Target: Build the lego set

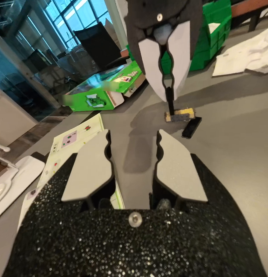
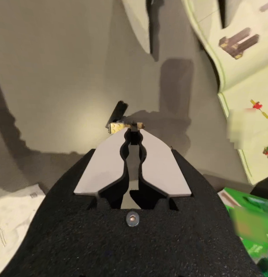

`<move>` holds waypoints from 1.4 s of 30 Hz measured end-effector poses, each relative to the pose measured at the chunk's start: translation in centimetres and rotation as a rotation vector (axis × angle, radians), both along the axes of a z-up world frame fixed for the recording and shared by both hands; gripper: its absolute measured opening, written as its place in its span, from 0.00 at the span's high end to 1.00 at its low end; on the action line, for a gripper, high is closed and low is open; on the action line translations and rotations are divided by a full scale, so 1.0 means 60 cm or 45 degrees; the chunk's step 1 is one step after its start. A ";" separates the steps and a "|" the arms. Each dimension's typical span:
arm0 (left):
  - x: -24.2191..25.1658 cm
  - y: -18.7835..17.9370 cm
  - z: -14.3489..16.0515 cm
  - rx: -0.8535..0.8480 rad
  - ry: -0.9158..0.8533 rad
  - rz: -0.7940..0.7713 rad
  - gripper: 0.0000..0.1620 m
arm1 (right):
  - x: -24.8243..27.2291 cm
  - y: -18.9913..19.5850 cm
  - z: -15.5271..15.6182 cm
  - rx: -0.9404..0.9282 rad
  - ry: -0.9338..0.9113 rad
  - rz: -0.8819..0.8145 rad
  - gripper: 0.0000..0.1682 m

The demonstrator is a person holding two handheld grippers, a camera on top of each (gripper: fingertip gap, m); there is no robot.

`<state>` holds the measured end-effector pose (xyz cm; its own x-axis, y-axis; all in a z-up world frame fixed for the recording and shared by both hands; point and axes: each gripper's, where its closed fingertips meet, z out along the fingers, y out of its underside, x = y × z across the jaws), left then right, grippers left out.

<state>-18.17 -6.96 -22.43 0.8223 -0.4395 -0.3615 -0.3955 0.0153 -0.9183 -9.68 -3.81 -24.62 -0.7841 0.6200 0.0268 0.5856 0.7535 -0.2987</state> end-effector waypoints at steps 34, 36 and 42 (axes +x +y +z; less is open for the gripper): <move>-0.002 0.005 -0.005 -0.052 -0.116 -0.045 0.67 | 0.049 -0.044 -0.032 -0.318 0.450 -0.807 0.81; 0.001 0.003 -0.004 -0.045 -0.118 -0.056 0.67 | 0.054 -0.057 -0.060 -0.307 0.459 -0.885 0.81; 0.003 0.001 -0.002 -0.034 -0.123 -0.073 0.68 | 0.053 -0.050 -0.057 -0.293 0.619 -1.125 0.81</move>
